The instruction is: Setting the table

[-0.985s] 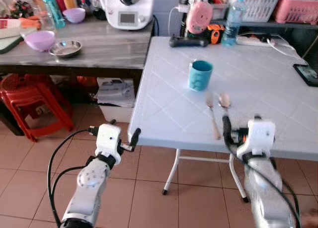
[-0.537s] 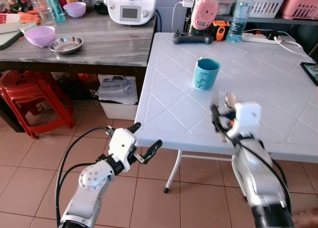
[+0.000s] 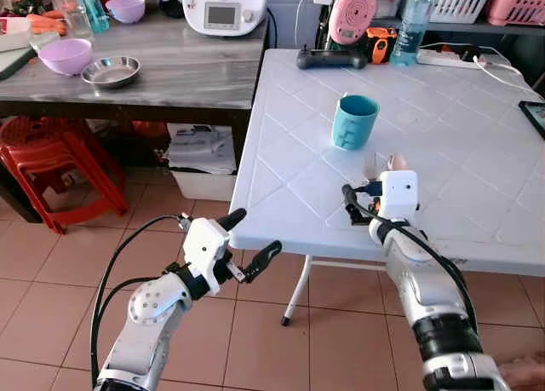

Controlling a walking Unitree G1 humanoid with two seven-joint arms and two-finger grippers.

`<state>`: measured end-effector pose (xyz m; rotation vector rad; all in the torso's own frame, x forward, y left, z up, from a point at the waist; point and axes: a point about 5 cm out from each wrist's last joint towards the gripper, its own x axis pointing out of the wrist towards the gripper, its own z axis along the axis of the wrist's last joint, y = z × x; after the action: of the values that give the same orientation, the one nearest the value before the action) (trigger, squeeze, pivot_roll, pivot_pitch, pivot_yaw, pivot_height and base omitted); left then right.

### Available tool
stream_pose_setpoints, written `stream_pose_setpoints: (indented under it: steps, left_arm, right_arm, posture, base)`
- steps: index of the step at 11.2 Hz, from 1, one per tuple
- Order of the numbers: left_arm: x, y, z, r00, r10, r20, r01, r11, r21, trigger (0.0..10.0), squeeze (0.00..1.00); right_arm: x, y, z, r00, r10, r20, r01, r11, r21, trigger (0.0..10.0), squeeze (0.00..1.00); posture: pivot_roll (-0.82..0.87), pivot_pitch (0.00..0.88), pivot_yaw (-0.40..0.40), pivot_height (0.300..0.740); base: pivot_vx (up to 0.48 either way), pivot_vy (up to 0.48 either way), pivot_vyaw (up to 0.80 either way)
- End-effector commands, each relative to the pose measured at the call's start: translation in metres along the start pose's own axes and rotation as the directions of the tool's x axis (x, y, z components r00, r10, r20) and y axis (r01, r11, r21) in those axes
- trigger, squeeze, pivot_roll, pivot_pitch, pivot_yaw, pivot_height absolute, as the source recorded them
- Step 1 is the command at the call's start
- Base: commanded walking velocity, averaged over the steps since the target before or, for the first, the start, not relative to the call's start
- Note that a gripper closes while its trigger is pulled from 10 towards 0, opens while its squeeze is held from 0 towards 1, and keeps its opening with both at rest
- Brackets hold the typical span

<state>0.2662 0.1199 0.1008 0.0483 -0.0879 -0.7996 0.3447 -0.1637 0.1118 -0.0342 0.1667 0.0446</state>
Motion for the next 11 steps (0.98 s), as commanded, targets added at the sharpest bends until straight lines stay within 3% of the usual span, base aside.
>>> stream_pose_setpoints:
  steps: [1, 5, 6, 7, 11]
  left_arm:
    - [0.001, 0.000, 0.005, 1.000, -0.011, 0.012, 0.011, 1.000, 0.029, 10.0, 0.00]
    - [0.004, -0.006, 0.007, 0.997, -0.069, 0.021, 0.069, 0.997, 0.041, 10.0, 0.00]
    - [0.004, -0.007, 0.006, 0.997, -0.072, 0.019, 0.072, 0.997, 0.036, 10.0, 0.00]
    - [0.004, -0.006, 0.007, 0.997, -0.075, 0.017, 0.074, 0.997, 0.037, 10.0, 0.00]
    - [0.005, -0.005, 0.008, 0.997, -0.074, 0.023, 0.073, 0.996, 0.052, 10.0, 0.00]
  right_arm:
    - [0.003, -0.003, 0.000, 1.000, -0.010, -0.023, 0.010, 1.000, 0.006, 10.0, 0.00]
    - [0.007, -0.006, -0.010, 0.996, -0.021, -0.085, 0.021, 1.000, -0.006, 10.0, 0.00]
    - [0.007, -0.011, -0.013, 0.995, -0.021, -0.100, 0.021, 1.000, 0.002, 3.6, 0.00]
    - [0.008, -0.016, -0.017, 0.992, -0.017, -0.122, 0.018, 1.000, 0.008, 0.0, 0.00]
    - [0.008, -0.022, -0.019, 0.989, -0.019, -0.147, 0.022, 1.000, 0.021, 0.0, 0.00]
  posture:
    - [0.00, 0.101, 0.013, 0.740]
    - [0.00, 0.099, 0.010, 0.740]
    - [0.00, 0.099, 0.011, 0.740]
    - [0.00, 0.099, 0.012, 0.740]
    - [0.01, 0.097, 0.009, 0.740]
  base:
    - [0.000, 0.000, 0.00]
    - [0.000, 0.000, 0.00]
    - [0.000, 0.000, 0.00]
    - [0.000, 0.000, 0.00]
    - [0.000, 0.000, 0.00]
